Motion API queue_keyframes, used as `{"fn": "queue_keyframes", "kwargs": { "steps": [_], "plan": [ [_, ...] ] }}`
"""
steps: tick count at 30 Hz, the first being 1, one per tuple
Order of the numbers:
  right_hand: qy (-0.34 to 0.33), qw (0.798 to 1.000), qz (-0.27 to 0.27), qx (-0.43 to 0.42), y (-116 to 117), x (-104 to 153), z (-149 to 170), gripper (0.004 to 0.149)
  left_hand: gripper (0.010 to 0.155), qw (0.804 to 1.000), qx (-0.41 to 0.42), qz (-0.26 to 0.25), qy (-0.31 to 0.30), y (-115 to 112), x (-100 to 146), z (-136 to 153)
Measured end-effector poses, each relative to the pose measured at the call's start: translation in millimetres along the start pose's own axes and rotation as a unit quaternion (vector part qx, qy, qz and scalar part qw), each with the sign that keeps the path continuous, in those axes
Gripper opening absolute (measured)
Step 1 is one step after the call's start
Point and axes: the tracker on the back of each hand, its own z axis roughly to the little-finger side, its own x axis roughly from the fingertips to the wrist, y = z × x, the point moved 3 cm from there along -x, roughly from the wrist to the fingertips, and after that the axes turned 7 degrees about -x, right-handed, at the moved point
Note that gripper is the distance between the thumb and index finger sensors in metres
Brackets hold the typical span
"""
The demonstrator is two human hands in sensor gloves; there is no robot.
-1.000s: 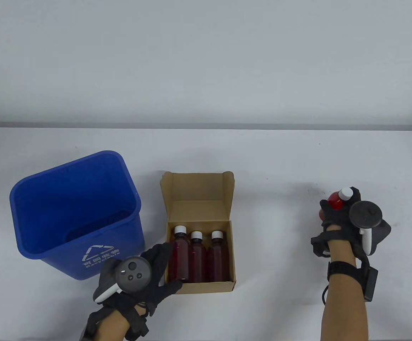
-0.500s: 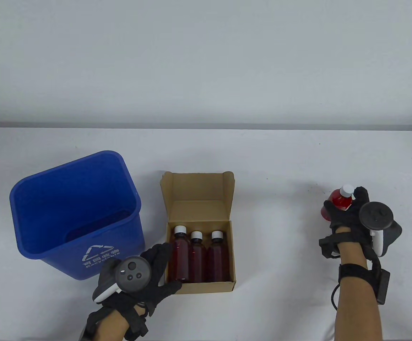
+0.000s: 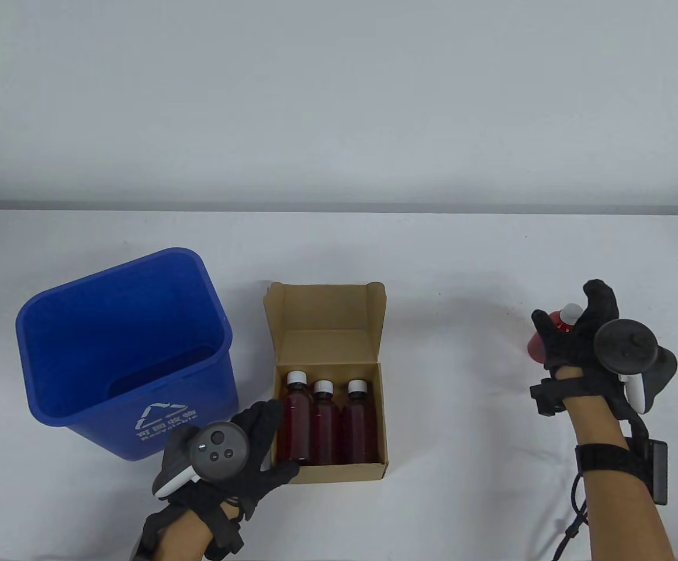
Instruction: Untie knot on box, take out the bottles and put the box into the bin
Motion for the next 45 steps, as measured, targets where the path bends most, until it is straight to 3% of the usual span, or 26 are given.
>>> {"fn": "queue_keyframes", "kwargs": {
  "steps": [4,10,18,24,32,36,41,45],
  "plan": [
    [-0.058,0.998,-0.023,0.008,4.0,2.3,-46.3,0.088,0.097,1.0,0.0,-0.001,0.0,0.1,0.0,0.0],
    [-0.141,0.987,-0.064,0.051,28.5,22.1,-108.8,0.086,0.097,1.0,-0.004,0.0,0.0,-0.1,0.0,-0.7],
    [-0.249,0.952,-0.151,0.098,82.2,72.2,-185.3,0.083,0.097,1.0,-0.002,0.0,0.001,0.5,0.3,-0.6],
    [-0.284,0.922,-0.245,0.095,123.8,109.0,-229.1,0.083,0.097,1.0,-0.002,0.001,0.001,0.4,0.0,-0.7],
    [-0.212,0.9,-0.372,0.079,172.0,119.3,-244.2,0.081,0.097,1.0,-0.003,0.002,0.001,0.6,-0.1,-1.1],
    [-0.136,0.875,-0.459,0.077,204.1,123.1,-237.2,0.08,0.097,1.0,-0.004,0.002,0.002,0.8,0.1,-1.3],
    [-0.078,0.841,-0.525,0.101,232.8,118.7,-228.5,0.079,0.097,1.0,-0.003,0.004,0.002,0.8,0.0,-1.3],
    [-0.016,0.809,-0.584,0.064,252.9,116.8,-221.8,0.082,0.098,1.0,-0.002,0.005,0.002,0.8,-0.1,-1.3]
  ]
}}
